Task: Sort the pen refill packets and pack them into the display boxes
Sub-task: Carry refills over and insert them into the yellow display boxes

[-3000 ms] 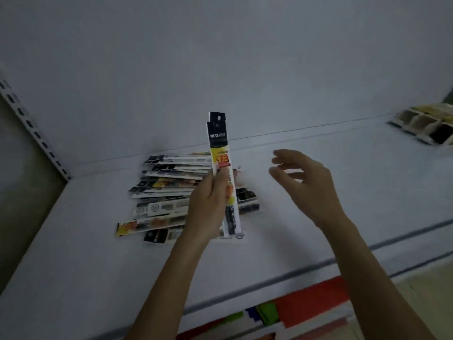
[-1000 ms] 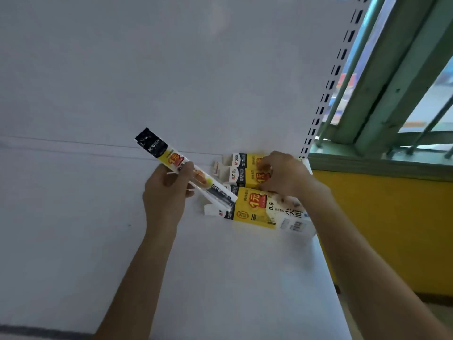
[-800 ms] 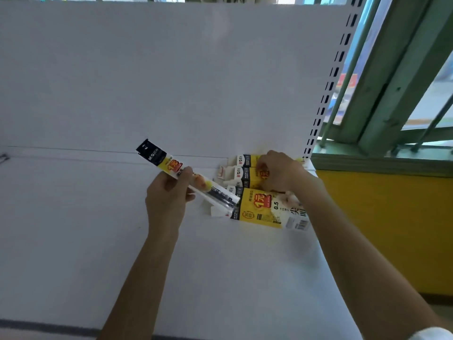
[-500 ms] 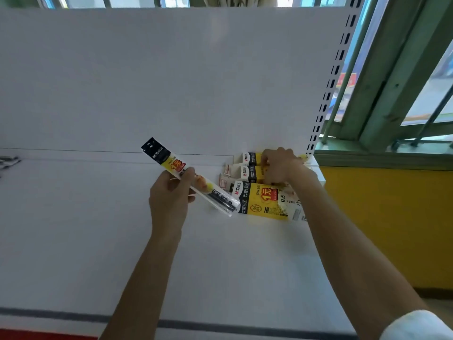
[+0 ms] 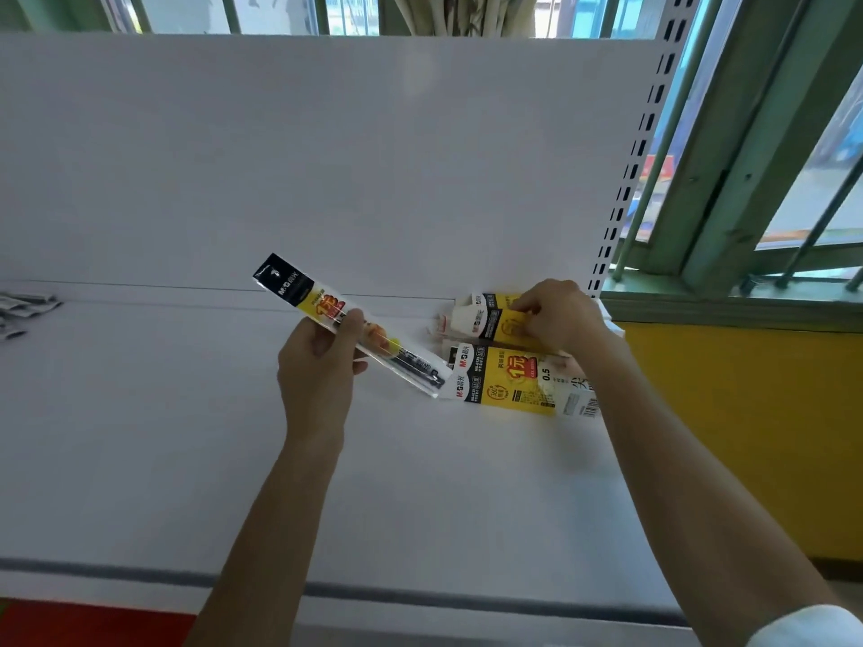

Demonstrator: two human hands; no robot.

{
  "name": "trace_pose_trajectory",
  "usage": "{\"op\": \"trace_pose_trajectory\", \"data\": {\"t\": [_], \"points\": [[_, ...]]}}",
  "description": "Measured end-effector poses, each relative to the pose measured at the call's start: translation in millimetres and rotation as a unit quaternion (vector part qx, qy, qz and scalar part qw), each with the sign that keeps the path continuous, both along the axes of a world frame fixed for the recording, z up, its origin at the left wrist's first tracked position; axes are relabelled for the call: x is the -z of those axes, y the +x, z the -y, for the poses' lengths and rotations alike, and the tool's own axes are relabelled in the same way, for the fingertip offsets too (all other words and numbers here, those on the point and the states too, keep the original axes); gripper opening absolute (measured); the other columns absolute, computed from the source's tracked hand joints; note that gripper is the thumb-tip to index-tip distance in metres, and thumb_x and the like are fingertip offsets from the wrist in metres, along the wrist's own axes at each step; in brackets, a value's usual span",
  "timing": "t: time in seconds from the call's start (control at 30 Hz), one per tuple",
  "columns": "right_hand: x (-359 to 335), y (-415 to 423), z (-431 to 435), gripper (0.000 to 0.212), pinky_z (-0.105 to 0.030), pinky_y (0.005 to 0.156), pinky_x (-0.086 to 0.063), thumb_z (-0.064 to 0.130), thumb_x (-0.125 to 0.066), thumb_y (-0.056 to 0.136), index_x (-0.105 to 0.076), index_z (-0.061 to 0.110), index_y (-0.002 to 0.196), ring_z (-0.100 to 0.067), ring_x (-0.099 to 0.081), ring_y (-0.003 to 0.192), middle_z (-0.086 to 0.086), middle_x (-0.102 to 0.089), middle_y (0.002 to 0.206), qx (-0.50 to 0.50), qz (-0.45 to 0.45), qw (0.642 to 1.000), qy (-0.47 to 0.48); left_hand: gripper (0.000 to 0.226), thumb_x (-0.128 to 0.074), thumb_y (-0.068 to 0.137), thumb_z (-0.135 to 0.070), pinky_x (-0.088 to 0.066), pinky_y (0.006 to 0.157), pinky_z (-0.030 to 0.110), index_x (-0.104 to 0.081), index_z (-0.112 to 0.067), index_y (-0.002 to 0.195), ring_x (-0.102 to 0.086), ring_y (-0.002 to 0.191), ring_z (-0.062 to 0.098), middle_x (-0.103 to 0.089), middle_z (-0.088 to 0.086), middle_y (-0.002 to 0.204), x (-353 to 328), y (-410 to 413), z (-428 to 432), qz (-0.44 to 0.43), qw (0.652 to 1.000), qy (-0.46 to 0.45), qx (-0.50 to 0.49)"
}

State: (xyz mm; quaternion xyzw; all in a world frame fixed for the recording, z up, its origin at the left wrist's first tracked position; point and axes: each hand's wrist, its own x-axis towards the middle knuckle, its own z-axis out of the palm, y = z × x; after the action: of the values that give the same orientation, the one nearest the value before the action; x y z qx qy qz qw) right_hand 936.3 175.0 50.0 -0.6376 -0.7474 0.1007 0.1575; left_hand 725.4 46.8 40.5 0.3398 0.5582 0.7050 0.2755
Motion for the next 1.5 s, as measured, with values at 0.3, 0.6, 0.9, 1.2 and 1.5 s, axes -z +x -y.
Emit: {"op": "trace_pose_trajectory", "data": {"t": [0.3, 0.6, 0.9, 1.2, 1.5], "points": [[-35, 21, 47, 0.030, -0.058, 0.110, -0.018, 0.026, -0.063, 0.086, -0.054, 0.015, 0.112, -0.012, -0.058, 0.098, 0.004, -0.064, 0.112, -0.144, -0.078, 0.962, 0.218, 0.010, -0.058, 0.090, -0.022, -0.049, 0.059, 0.015, -0.059, -0.014, 0.097, -0.065, 0.075, 0.003, -0.065, -0.008, 0.083, -20, 2, 4, 0.059, 0.985, 0.135, -0.085], [-27, 13, 118, 0.065, -0.021, 0.084, -0.033, 0.028, -0.073, 0.072, -0.044, 0.024, 0.131, -0.012, -0.043, 0.109, 0.007, -0.041, 0.123, -0.126, 0.041, 0.987, 0.092, 0.007, -0.054, 0.092, -0.017, -0.049, 0.058, 0.019, -0.055, -0.024, 0.089, -0.063, 0.072, 0.004, -0.063, -0.013, 0.074, 4, 10, 22, 0.123, 0.973, 0.163, -0.107], [-6, -23, 160, 0.066, -0.029, 0.096, -0.032, 0.028, -0.072, 0.075, -0.040, 0.024, 0.132, -0.015, -0.041, 0.118, 0.005, -0.047, 0.130, -0.140, -0.001, 0.988, 0.065, 0.010, -0.061, 0.086, -0.031, -0.051, 0.084, 0.034, -0.061, -0.035, 0.077, -0.066, 0.085, 0.008, -0.067, -0.014, 0.082, 33, 21, 45, -0.092, 0.992, -0.043, 0.074], [7, -8, 178, 0.066, -0.031, 0.098, -0.032, 0.027, -0.071, 0.076, -0.041, 0.027, 0.135, -0.016, -0.043, 0.118, 0.005, -0.050, 0.130, -0.093, 0.001, 0.995, 0.047, 0.007, -0.069, 0.080, -0.023, -0.055, 0.075, 0.025, -0.063, -0.022, 0.084, -0.068, 0.075, 0.008, -0.070, -0.003, 0.082, 37, -11, 56, -0.214, 0.970, -0.065, 0.093], [-2, -1, 161, 0.069, -0.031, 0.099, -0.032, 0.025, -0.073, 0.074, -0.041, 0.028, 0.135, -0.014, -0.040, 0.122, 0.007, -0.048, 0.133, -0.139, -0.015, 0.990, 0.015, 0.011, -0.056, 0.090, -0.023, -0.043, 0.066, 0.005, -0.064, -0.027, 0.084, -0.059, 0.073, -0.003, -0.064, -0.016, 0.082, 27, 4, 57, -0.328, 0.939, -0.034, 0.094]]}}
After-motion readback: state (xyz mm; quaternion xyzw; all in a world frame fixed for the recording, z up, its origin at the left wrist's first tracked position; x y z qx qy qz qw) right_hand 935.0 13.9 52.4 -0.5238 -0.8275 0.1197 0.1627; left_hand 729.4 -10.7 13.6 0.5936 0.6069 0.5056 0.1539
